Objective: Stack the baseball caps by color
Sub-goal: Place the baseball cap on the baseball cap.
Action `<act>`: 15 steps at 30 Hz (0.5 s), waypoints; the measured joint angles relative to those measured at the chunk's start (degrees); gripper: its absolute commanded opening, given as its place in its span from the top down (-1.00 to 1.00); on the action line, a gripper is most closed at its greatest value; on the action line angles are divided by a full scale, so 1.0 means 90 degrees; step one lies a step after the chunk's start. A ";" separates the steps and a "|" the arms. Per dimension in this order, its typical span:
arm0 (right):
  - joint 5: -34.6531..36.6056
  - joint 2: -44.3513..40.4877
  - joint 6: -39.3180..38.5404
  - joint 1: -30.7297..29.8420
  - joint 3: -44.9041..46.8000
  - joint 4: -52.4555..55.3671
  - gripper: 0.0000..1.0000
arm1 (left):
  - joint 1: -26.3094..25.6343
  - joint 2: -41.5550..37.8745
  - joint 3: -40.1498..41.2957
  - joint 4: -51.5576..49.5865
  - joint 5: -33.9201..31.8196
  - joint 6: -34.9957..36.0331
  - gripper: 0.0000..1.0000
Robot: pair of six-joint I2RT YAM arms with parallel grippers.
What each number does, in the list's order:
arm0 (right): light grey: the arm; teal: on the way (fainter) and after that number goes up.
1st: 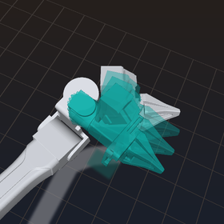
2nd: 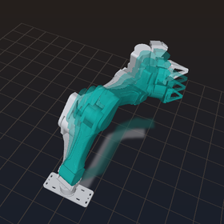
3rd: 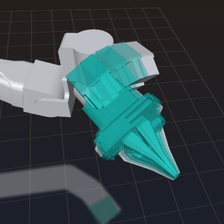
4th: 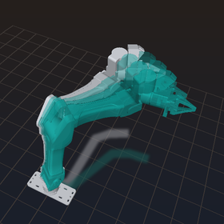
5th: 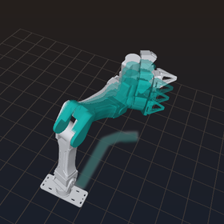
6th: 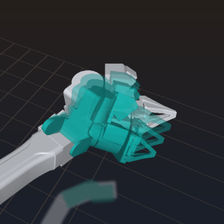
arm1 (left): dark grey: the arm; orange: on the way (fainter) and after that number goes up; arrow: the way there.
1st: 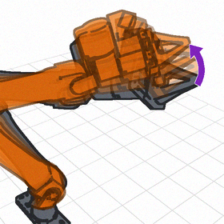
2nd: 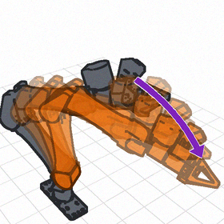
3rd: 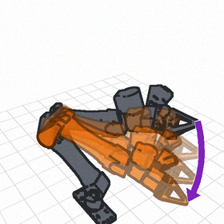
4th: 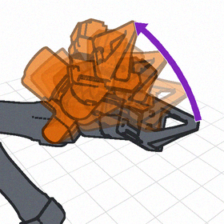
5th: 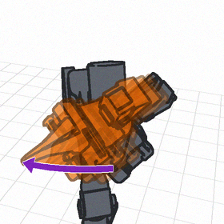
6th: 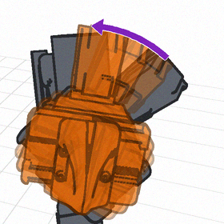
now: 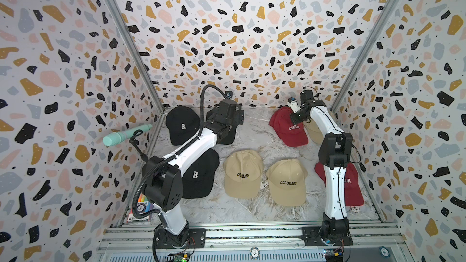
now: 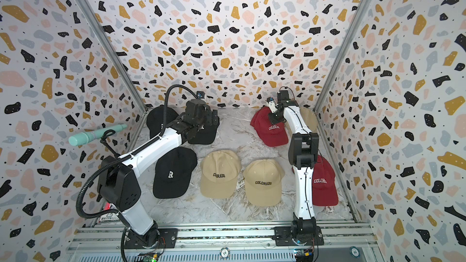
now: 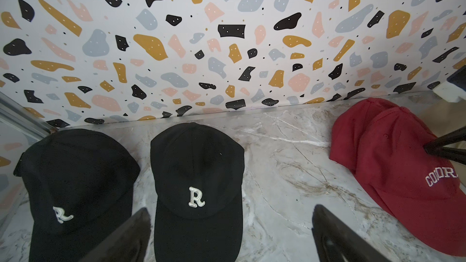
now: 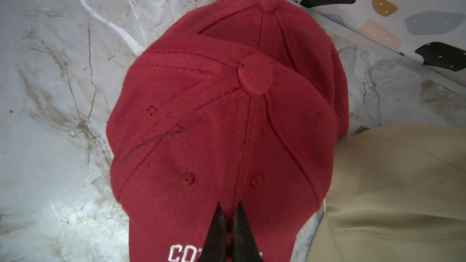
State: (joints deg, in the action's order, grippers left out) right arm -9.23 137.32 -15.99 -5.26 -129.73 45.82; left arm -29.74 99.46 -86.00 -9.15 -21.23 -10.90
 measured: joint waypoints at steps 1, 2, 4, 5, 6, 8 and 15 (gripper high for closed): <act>0.0012 0.0000 0.0061 0.0000 0.0007 -0.0039 1.00 | 0.0000 0.0000 0.0000 -0.0002 -0.0024 0.0007 -0.99; 0.0017 0.0000 0.0134 0.0000 0.0017 -0.0085 1.00 | 0.0000 0.0000 0.0000 -0.0007 -0.0046 0.0029 -1.00; 0.0012 0.0000 0.0301 -0.0002 0.0044 -0.0192 1.00 | 0.0005 0.0000 0.0002 -0.0010 -0.0075 0.0058 -1.00; 0.0005 0.0000 0.0398 -0.0015 0.0083 -0.0253 1.00 | 0.0010 -0.0002 0.0002 -0.0010 -0.0085 0.0070 -0.99; 0.0002 0.0000 0.0483 -0.0022 0.0114 -0.0306 1.00 | 0.0017 -0.0002 0.0002 -0.0010 -0.0087 0.0083 -0.99; 0.0012 0.0000 0.0682 -0.0056 0.0182 -0.0415 1.00 | 0.0049 -0.0010 0.0010 -0.0005 -0.0090 0.0095 -1.00; 0.0000 0.0044 0.1338 -0.0413 0.0202 -0.0658 0.98 | 0.0155 -0.0126 0.0168 0.0017 -0.0087 0.0100 -0.99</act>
State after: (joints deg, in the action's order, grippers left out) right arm -9.23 137.71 -3.95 -8.97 -127.92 39.90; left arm -28.34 98.32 -84.49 -8.99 -22.02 -10.00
